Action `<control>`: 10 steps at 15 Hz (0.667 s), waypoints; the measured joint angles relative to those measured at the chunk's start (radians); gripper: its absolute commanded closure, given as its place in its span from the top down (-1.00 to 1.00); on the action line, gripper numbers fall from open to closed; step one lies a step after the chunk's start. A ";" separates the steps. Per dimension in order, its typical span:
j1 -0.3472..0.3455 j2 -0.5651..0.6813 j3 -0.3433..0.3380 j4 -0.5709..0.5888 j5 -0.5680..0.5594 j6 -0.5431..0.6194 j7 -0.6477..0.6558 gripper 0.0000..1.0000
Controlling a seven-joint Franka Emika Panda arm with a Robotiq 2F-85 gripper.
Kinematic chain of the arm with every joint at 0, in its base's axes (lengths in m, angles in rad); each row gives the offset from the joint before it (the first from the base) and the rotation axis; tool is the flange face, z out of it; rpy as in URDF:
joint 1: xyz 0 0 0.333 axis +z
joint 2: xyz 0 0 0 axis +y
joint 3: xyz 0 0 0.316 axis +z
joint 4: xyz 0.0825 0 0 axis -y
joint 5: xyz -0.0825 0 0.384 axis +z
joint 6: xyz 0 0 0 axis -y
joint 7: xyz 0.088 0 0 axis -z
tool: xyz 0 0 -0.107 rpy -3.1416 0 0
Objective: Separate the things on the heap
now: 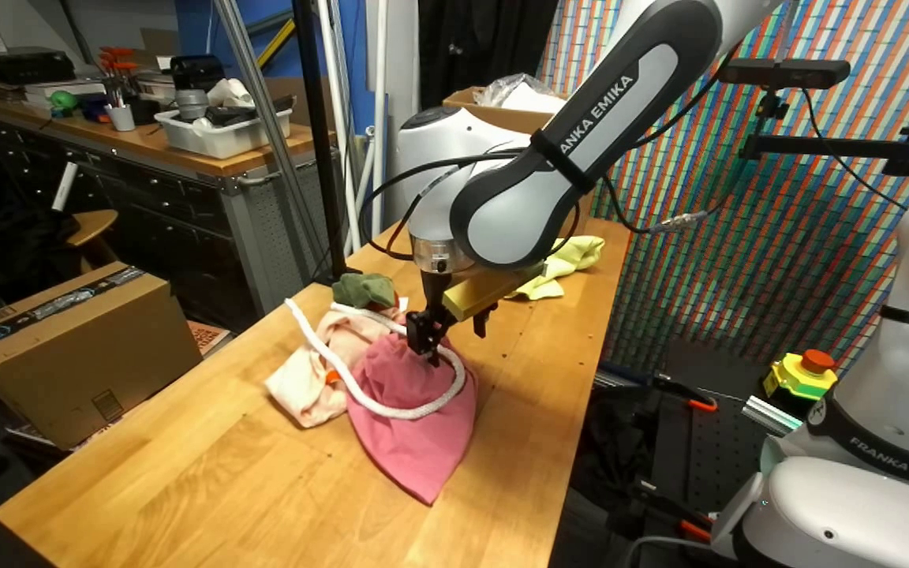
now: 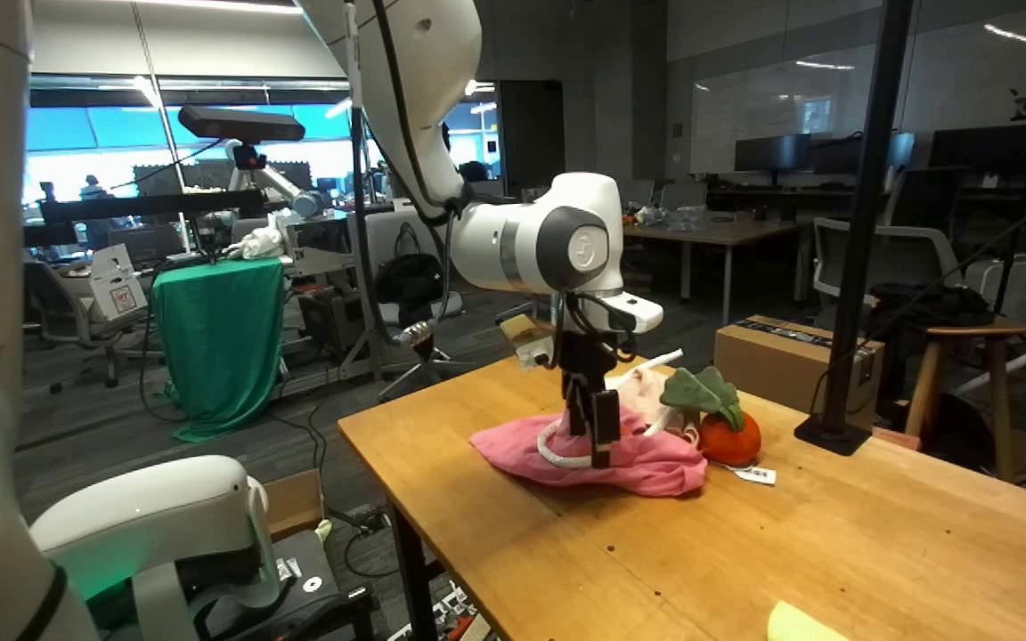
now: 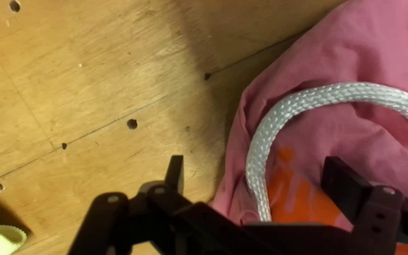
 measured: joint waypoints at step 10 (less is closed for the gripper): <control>0.011 0.010 -0.023 0.001 -0.018 0.001 0.042 1.00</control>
